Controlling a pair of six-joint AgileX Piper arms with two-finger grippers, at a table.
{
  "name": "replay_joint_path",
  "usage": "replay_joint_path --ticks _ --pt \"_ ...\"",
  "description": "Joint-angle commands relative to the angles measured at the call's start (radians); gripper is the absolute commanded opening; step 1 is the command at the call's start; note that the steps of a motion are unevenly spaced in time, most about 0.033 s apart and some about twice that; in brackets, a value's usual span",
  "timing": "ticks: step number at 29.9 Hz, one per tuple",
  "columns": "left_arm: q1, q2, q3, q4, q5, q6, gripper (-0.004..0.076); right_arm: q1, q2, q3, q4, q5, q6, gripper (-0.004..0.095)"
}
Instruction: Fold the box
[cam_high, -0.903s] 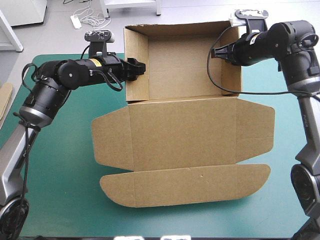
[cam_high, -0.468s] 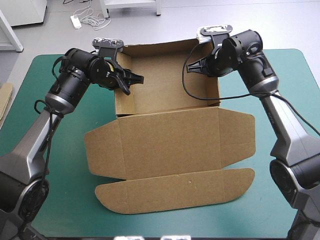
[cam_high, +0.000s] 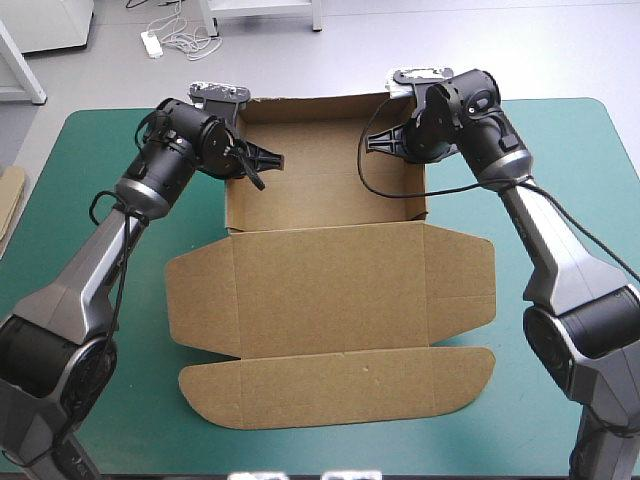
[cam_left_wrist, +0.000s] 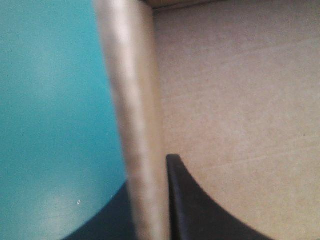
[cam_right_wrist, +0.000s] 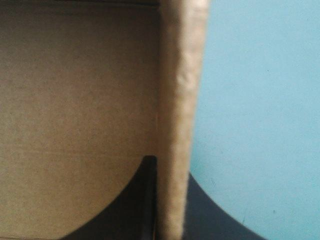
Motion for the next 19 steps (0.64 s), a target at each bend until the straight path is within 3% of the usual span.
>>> replay_joint_path --ticks 1,11,19 --pt "-0.019 0.002 -0.035 -0.065 0.003 0.029 -0.0009 0.013 -0.023 -0.026 0.055 0.0 -0.013 -0.0011" --pt "-0.015 0.108 -0.035 -0.096 0.028 0.033 -0.0009 0.0 0.055 0.071 0.073 0.001 -0.026 -0.0011" --pt "0.059 0.171 -0.035 -0.288 0.028 0.084 -0.0009 -0.013 0.096 0.132 0.084 0.001 -0.03 -0.0011"
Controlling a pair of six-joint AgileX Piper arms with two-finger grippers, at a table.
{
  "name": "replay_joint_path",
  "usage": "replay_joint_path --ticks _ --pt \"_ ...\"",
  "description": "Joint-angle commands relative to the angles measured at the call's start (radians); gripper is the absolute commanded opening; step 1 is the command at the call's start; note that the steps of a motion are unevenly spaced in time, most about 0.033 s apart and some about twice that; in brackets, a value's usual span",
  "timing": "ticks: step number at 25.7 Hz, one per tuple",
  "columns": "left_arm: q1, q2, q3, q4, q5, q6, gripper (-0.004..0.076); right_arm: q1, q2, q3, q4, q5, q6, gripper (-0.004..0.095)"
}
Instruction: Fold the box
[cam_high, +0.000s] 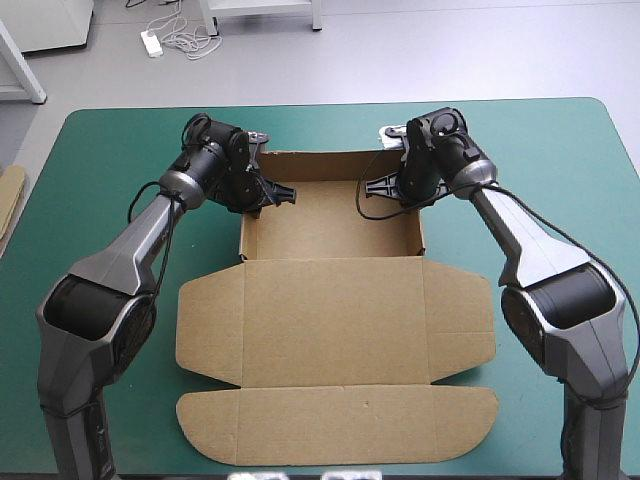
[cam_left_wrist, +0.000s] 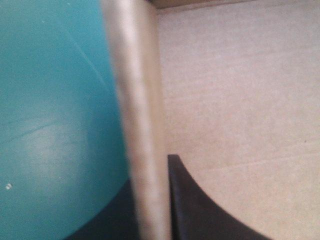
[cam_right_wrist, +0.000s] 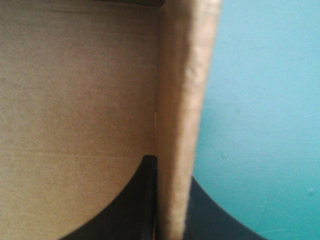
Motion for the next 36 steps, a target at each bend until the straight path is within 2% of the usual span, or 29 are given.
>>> replay_joint_path --ticks 1,16,19,22,26,28,32,36 --pt "0.007 -0.044 -0.031 -0.13 -0.05 0.043 -0.0009 0.007 -0.035 -0.021 0.045 0.002 -0.027 -0.0011" --pt "0.014 0.017 -0.031 -0.125 -0.056 0.064 -0.0006 -0.016 0.003 -0.027 0.06 0.002 -0.036 0.0003" --pt "0.014 0.017 -0.031 -0.129 -0.056 0.086 0.0053 -0.02 0.003 -0.044 0.063 0.002 -0.057 0.0105" --pt "0.014 0.014 -0.031 -0.127 -0.056 0.086 0.0179 -0.02 0.003 -0.07 0.065 0.002 -0.074 0.0302" --pt "0.014 0.013 -0.061 -0.115 -0.027 0.093 0.03 -0.02 0.001 -0.121 0.063 0.002 -0.074 0.0559" --pt "0.014 0.013 -0.111 -0.084 0.009 0.097 0.0304 -0.02 -0.004 -0.155 0.063 0.002 -0.079 0.06" --pt "0.014 0.013 -0.257 0.007 0.094 0.105 0.0304 -0.02 -0.035 -0.173 0.015 0.002 -0.091 0.06" --pt "0.014 -0.03 -0.322 0.015 0.094 0.119 0.0303 -0.02 -0.08 -0.171 0.002 0.002 -0.128 0.06"
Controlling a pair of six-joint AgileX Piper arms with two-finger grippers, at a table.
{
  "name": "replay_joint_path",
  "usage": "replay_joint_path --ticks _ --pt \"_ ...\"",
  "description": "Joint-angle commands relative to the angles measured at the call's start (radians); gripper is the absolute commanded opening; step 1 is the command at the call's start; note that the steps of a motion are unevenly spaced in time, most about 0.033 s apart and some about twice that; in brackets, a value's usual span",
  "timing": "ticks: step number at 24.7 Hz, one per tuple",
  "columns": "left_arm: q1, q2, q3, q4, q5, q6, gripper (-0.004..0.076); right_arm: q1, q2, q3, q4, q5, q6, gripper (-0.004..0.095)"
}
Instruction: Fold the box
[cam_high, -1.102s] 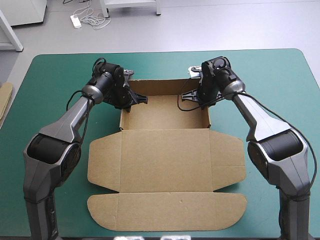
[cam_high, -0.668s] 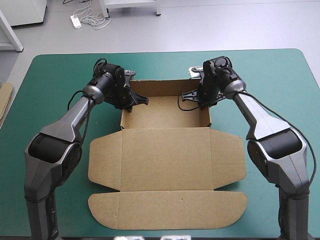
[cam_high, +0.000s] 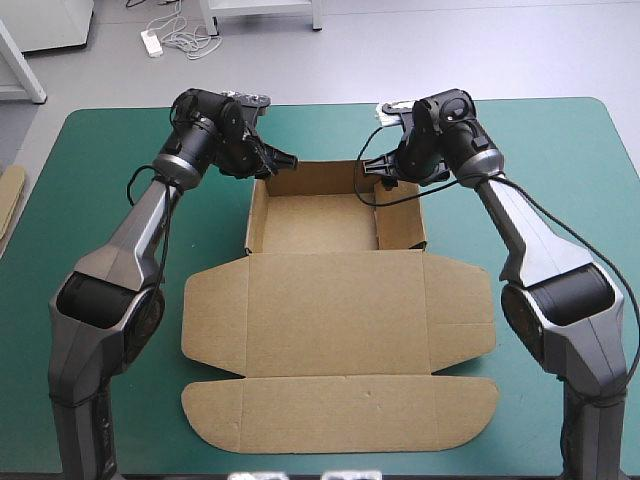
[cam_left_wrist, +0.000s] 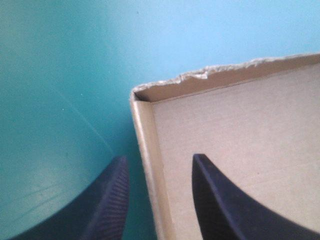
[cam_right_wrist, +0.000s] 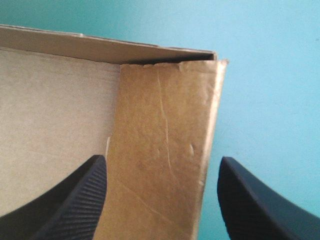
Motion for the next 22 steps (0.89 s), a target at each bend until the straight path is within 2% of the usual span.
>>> replay_joint_path --ticks 1,4,5,6,7,8,13,18,22 --pt "-0.005 -0.114 -0.052 0.011 0.053 0.031 0.0303 0.0 -0.101 -0.03 -0.017 0.003 -0.041 0.06" --pt "-0.005 -0.194 -0.052 0.054 0.053 0.051 0.0288 0.0 -0.133 -0.03 -0.017 0.003 -0.062 0.06" --pt "-0.005 -0.225 -0.05 0.06 0.053 0.065 0.0257 0.0 -0.138 -0.028 -0.017 0.004 -0.062 0.06" --pt "-0.005 -0.26 -0.039 0.069 0.053 0.082 0.0194 0.0 -0.149 -0.02 -0.015 0.004 -0.062 0.06" --pt "-0.005 -0.315 -0.007 0.1 0.053 0.084 0.0067 0.0 -0.16 0.019 -0.009 0.004 -0.062 0.06" --pt "-0.005 -0.365 0.038 0.141 0.053 0.084 -0.0007 0.0 -0.167 0.051 -0.009 0.004 -0.062 0.06" --pt "0.0 -0.526 0.259 0.255 0.042 0.079 -0.0003 0.002 -0.167 0.139 0.002 0.004 -0.062 0.06" --pt "0.021 -0.719 0.527 0.262 -0.07 0.047 -0.0002 0.002 -0.153 0.167 -0.003 -0.005 -0.059 0.06" --pt "0.026 -0.862 0.734 0.257 -0.106 0.018 -0.0003 0.002 -0.126 0.169 -0.001 -0.018 -0.059 0.0569"
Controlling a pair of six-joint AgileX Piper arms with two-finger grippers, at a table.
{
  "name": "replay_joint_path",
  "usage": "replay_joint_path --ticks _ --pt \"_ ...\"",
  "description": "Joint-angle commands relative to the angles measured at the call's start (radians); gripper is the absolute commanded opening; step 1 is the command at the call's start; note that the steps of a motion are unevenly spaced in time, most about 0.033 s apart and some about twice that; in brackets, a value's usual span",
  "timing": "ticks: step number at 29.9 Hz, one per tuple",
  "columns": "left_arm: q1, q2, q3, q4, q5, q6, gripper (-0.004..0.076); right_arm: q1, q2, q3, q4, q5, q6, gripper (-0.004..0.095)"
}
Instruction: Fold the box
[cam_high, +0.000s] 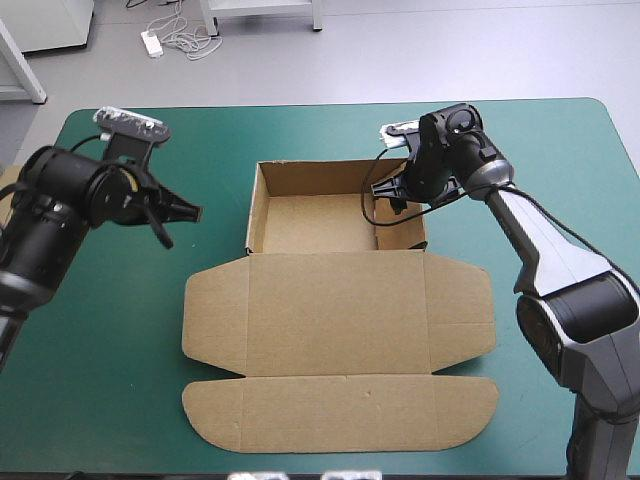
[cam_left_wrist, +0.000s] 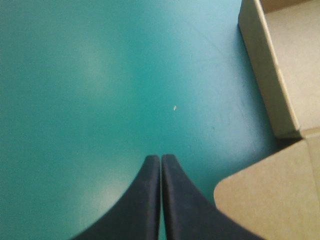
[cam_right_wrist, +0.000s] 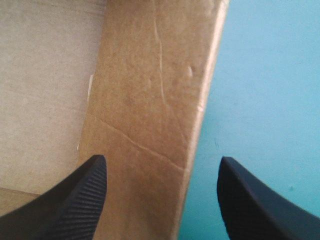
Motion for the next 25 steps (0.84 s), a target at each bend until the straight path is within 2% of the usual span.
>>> replay_joint_path --ticks 1,5,11,12,15,19,25 --pt "0.002 -0.129 0.116 0.02 -0.068 -0.031 -0.0003 0.001 -0.033 -0.021 -0.005 -0.025 -0.008 0.055" --pt "0.002 -0.228 0.244 0.013 -0.075 -0.058 -0.0003 0.001 0.001 -0.021 -0.001 -0.037 -0.008 0.0408" --pt "0.002 -0.338 0.353 0.013 -0.086 -0.074 -0.0003 0.001 0.039 -0.021 0.002 -0.056 -0.02 0.0014" --pt "0.002 -0.352 0.359 0.013 -0.081 -0.074 -0.0003 0.001 0.039 -0.021 0.002 -0.063 -0.02 -0.0018" --pt "0.002 -0.383 0.36 0.022 -0.078 -0.074 -0.0003 0.001 0.036 -0.044 -0.045 -0.045 -0.02 -0.0019" --pt "0.002 -0.413 0.365 0.028 -0.078 -0.074 -0.0003 -0.01 0.031 -0.068 -0.193 0.004 -0.02 -0.0019" --pt "0.002 -0.433 0.365 0.03 -0.064 -0.074 -0.0003 -0.118 -0.007 -0.059 -0.237 0.004 -0.039 -0.0019"
